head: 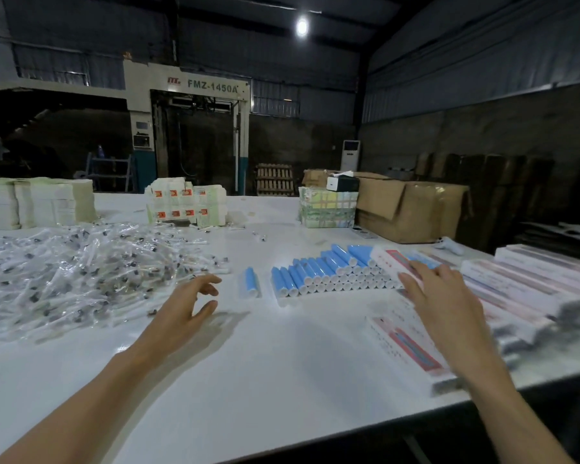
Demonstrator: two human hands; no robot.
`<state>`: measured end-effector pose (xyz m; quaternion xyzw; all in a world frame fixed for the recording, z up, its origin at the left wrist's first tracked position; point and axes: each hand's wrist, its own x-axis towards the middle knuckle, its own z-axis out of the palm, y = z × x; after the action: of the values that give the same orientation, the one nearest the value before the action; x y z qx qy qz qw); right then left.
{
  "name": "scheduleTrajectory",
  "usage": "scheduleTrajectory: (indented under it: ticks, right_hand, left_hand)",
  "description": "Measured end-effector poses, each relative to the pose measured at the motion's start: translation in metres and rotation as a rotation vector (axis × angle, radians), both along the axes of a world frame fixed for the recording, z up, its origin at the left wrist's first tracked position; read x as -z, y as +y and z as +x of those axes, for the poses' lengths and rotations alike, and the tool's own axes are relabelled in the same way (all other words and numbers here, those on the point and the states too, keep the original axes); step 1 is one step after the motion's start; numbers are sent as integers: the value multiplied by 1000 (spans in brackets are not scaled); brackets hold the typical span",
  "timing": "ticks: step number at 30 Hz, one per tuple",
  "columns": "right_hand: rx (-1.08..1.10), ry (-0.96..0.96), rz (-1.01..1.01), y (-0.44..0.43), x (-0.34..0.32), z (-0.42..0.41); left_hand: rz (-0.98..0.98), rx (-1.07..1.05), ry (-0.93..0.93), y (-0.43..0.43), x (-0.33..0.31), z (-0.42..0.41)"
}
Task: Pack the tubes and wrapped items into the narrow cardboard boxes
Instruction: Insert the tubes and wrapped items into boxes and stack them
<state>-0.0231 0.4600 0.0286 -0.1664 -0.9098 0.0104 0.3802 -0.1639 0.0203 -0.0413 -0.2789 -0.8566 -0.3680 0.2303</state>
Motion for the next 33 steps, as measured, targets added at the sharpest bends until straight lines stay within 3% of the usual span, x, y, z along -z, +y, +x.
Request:
scheduleTrajectory:
  ticks: [4,8,16,20,27,31,33]
  right_hand:
    - [78,56,4,30,-25,19]
    - [-116,54,-294,45,-47,30]
    - [299,-130,38,75,-57,35]
    - [337,-296,-28,84,-39,32]
    - [371,-352,-42,87,-37,25]
    - [454,-281,98,75,-36,21]
    - [334,-141,118,56,-38,10]
  left_hand:
    - [-4,5,28,-1,-2,0]
    - [-23,18,37,-1,-3,0]
    - [-59,32,51,-2,-3,2]
    - [-86,37,52,-3,-3,0]
    - [-121,51,43,-5,-3,0]
    - [-126,54,41,-4,-5,1]
    - [-122,57,34,-3,-5,3]
